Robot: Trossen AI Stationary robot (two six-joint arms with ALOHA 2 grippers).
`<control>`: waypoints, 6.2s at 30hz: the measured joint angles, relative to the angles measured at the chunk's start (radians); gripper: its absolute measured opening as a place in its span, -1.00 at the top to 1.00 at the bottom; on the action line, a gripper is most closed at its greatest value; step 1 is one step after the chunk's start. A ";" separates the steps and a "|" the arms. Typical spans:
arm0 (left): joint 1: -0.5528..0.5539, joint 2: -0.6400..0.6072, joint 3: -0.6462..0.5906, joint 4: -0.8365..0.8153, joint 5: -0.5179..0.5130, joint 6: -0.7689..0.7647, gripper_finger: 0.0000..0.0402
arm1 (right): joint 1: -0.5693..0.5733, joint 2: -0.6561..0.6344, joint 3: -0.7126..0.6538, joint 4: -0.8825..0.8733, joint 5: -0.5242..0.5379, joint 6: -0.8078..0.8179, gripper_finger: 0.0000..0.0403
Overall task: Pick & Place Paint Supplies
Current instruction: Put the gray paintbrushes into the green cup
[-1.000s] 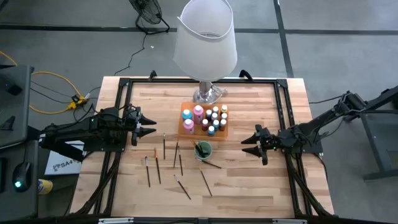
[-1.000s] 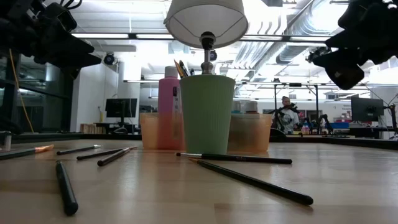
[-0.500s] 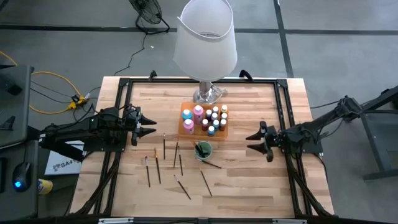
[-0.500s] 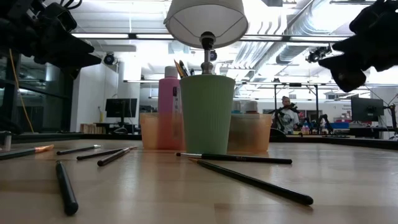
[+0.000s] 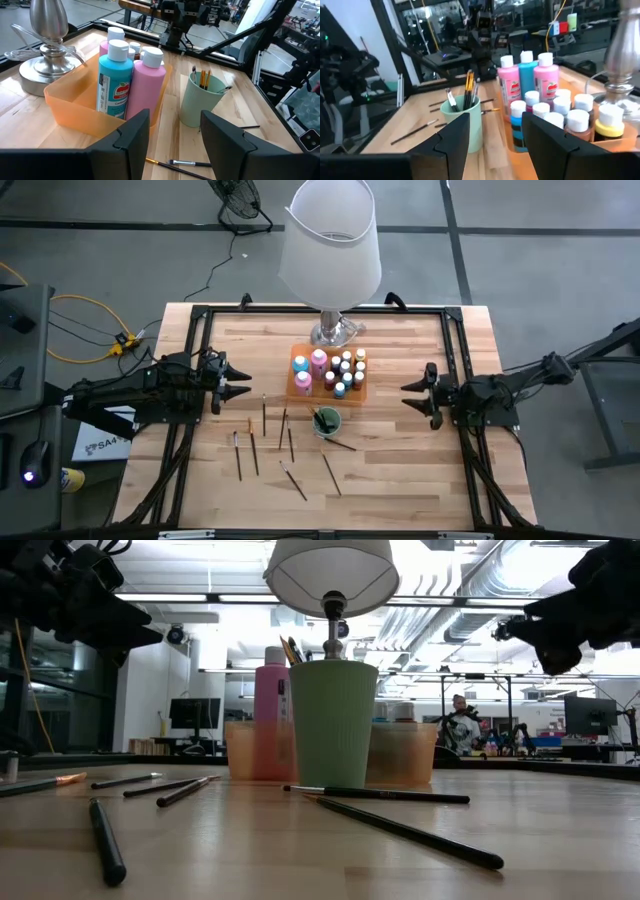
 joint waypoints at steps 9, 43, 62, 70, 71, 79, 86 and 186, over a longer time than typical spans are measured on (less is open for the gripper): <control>0.000 0.000 0.000 0.000 0.000 0.000 0.14 | -0.072 -0.090 -0.001 -0.018 -0.024 -0.048 0.14; 0.000 0.000 0.000 0.000 0.000 0.000 0.14 | -0.202 -0.052 -0.002 -0.023 -0.021 -0.048 0.14; 0.000 0.000 0.000 0.011 0.000 -0.008 0.14 | -0.202 -0.052 -0.003 -0.023 -0.021 -0.048 0.14; 0.000 0.039 0.018 -0.005 -0.047 -0.285 0.14 | -0.202 -0.052 -0.003 -0.023 -0.021 -0.048 0.14; 0.000 0.068 0.027 -0.018 -0.053 -0.334 0.14 | -0.202 -0.052 -0.003 -0.023 -0.021 -0.048 0.14; 0.000 0.409 0.207 -0.261 -0.124 -0.707 0.14 | -0.202 -0.052 -0.003 -0.023 -0.021 -0.048 0.14; 0.000 0.754 0.392 -0.376 -0.130 -0.885 0.14 | -0.202 -0.052 -0.003 -0.023 -0.021 -0.048 0.14; -0.150 1.000 0.624 -0.486 -0.402 -0.845 1.00 | -0.202 -0.048 -0.003 -0.008 -0.020 -0.048 0.14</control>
